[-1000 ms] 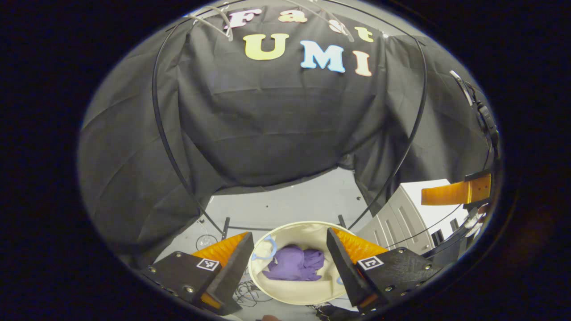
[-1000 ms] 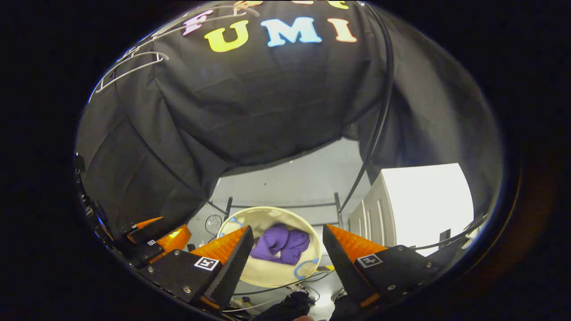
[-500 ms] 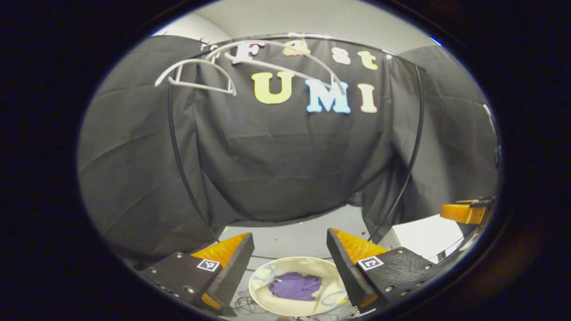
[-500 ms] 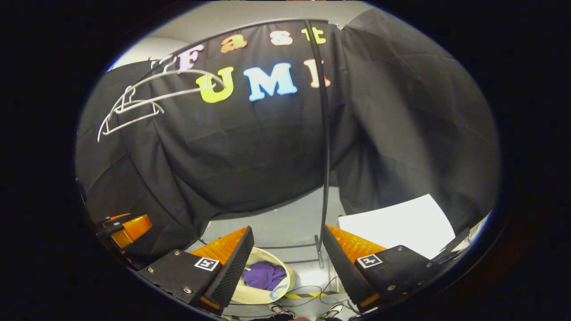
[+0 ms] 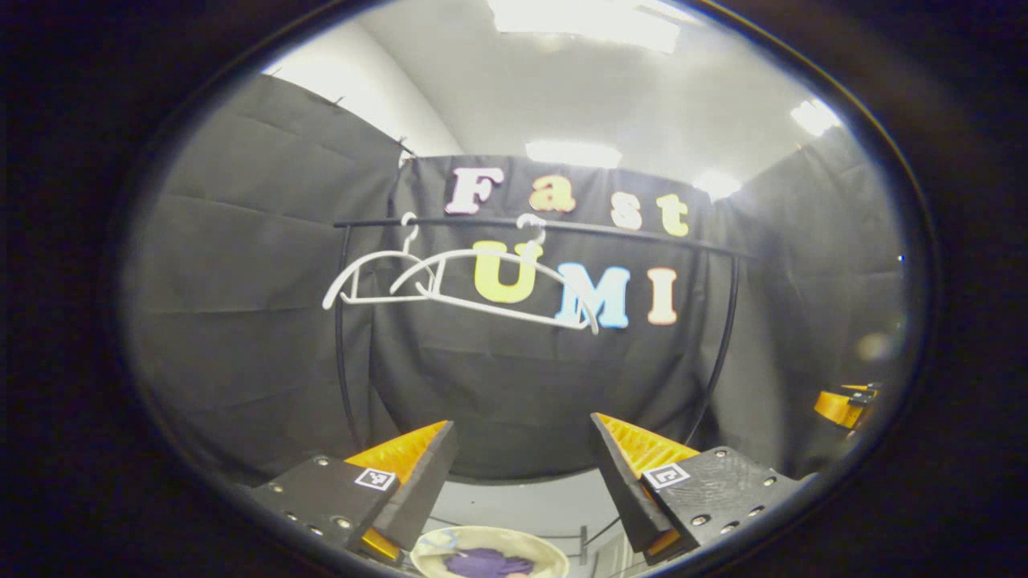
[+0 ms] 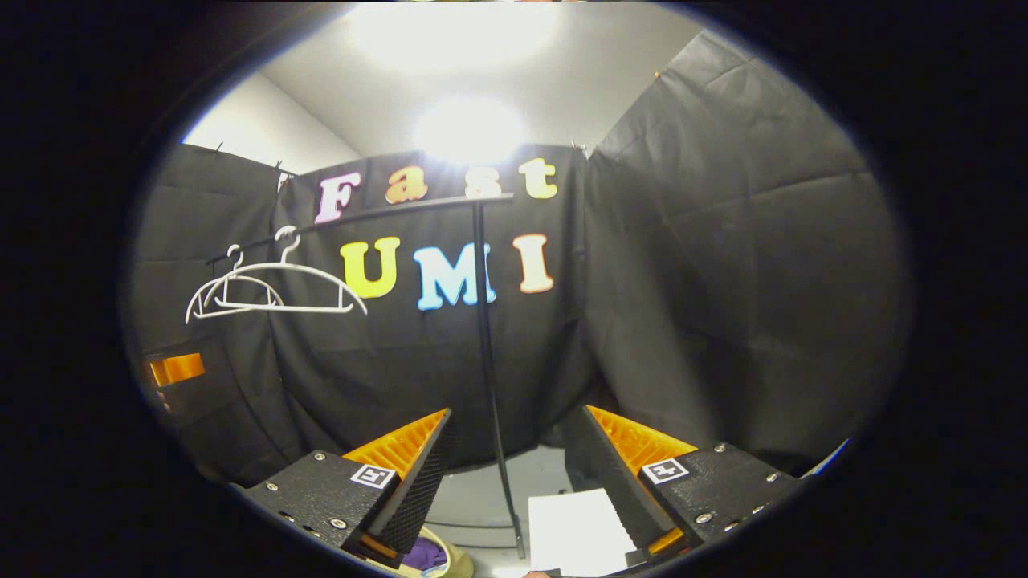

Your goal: Grasp the clothes on the hanger with both hands and then place them into the laundry hamper below.

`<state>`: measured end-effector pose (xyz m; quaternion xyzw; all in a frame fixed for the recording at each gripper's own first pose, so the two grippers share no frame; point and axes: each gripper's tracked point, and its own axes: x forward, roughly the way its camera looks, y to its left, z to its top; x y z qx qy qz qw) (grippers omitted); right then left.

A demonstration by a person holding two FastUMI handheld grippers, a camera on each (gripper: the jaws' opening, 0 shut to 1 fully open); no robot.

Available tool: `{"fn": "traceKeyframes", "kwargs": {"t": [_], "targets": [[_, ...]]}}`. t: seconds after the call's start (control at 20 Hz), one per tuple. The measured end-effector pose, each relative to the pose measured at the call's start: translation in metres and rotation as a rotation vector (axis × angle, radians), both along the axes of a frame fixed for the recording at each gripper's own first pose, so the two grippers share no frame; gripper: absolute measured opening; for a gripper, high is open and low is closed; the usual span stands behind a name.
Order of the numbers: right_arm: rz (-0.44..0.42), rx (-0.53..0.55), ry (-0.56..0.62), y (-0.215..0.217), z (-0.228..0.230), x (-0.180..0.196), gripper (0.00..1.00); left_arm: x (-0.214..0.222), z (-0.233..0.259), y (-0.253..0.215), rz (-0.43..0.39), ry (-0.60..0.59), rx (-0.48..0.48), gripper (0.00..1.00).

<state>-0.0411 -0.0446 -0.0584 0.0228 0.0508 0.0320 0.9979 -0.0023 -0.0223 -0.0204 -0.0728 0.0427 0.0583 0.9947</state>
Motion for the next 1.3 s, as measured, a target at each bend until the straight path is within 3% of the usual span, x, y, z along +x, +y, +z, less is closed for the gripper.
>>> {"fn": "traceKeyframes", "kwargs": {"t": [0.2, 0.25, 0.5, 0.65, 0.7, 0.9, 1.15, 1.3], "targets": [[-0.047, -0.035, -0.127, -0.028, 0.047, -0.001, 0.95, -0.02, 0.061, 0.025, 0.04, -0.127, 0.013, 1.0], [-0.044, -0.023, -0.127, -0.028, 0.05, 0.001, 0.92, -0.025, 0.075, 0.027, 0.04, -0.144, 0.028, 1.0], [-0.049, 0.028, -0.101, -0.021, 0.055, 0.007, 0.95, -0.044, 0.121, 0.044, 0.047, -0.205, 0.035, 0.96], [-0.081, 0.013, -0.073, -0.016, 0.047, 0.015, 0.95, -0.04, 0.109, 0.065, 0.043, -0.173, 0.14, 0.89], [-0.084, 0.013, -0.06, -0.012, 0.044, 0.017, 0.95, -0.035, 0.1, 0.071, 0.051, -0.153, 0.156, 0.99], [-0.108, -0.014, -0.079, -0.011, 0.046, 0.02, 0.95, -0.027, 0.091, 0.071, 0.011, -0.16, 0.184, 0.98], [-0.111, 0.012, -0.107, -0.004, 0.051, 0.02, 0.95, -0.011, 0.08, 0.065, -0.045, -0.166, 0.139, 0.95], [-0.135, -0.012, -0.129, -0.005, 0.054, 0.021, 0.95, -0.005, 0.071, 0.074, -0.036, -0.179, 0.126, 0.95]]}}
